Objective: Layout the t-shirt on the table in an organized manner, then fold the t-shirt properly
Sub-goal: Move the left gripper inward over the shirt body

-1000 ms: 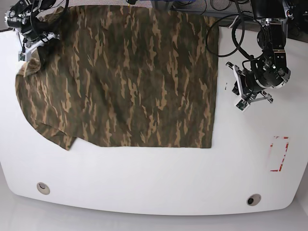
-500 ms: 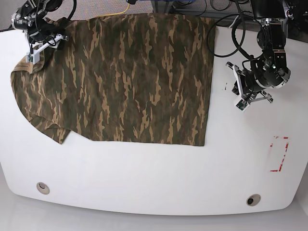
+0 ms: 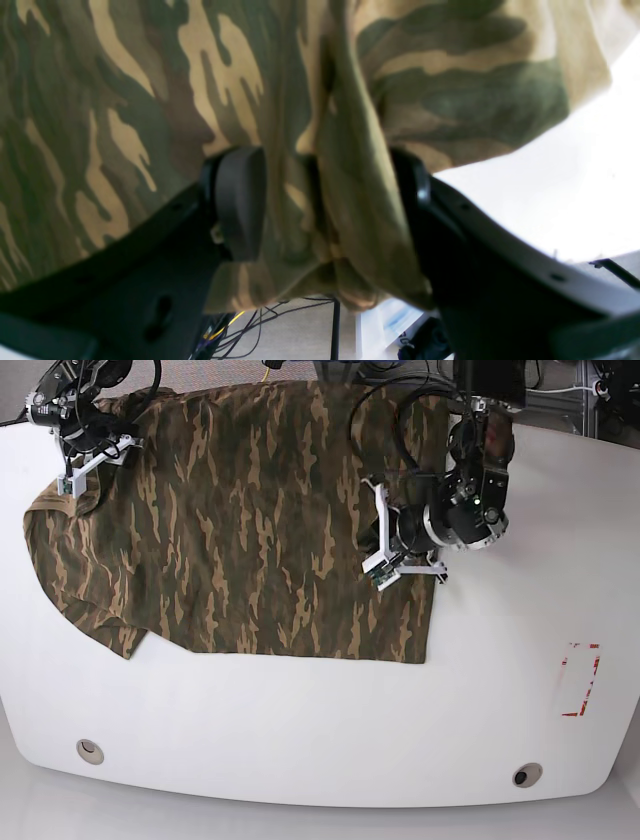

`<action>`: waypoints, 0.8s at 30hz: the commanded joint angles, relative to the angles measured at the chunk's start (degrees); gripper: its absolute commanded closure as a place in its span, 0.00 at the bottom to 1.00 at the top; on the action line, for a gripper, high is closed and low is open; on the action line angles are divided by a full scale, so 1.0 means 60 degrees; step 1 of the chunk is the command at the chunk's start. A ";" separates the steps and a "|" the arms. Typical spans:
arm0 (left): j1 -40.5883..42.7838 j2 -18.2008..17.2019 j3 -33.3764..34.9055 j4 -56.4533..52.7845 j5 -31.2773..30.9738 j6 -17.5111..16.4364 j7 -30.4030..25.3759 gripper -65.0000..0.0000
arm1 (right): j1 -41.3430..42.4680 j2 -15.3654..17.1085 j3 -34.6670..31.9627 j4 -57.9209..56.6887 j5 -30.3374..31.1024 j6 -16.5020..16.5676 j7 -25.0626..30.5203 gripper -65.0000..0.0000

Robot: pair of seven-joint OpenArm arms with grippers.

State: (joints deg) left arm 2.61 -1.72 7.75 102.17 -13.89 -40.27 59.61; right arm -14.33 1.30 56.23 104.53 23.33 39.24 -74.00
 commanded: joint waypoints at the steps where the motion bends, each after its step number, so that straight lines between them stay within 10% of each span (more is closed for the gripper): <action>1: -0.0120 0.0323 0.0108 0.0166 0.0652 0.0045 -0.0097 0.99 | 0.0022 0.0186 0.0013 0.0197 0.0148 0.0089 0.0091 0.47; 11: -0.0150 0.0528 0.0723 -0.0552 0.0755 0.0045 -0.0068 0.68 | 0.0051 0.0347 0.0013 0.0197 0.0148 0.0104 0.0091 0.47; 24: -0.0853 0.0411 0.0723 -0.2882 0.0740 0.0045 -0.0097 0.84 | 0.0183 0.0347 0.0013 0.0197 0.0148 0.0104 0.0091 0.47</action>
State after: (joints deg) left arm -2.13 1.30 12.16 85.82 -10.37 -40.12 58.17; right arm -13.39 2.66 56.14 104.57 23.57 39.48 -74.00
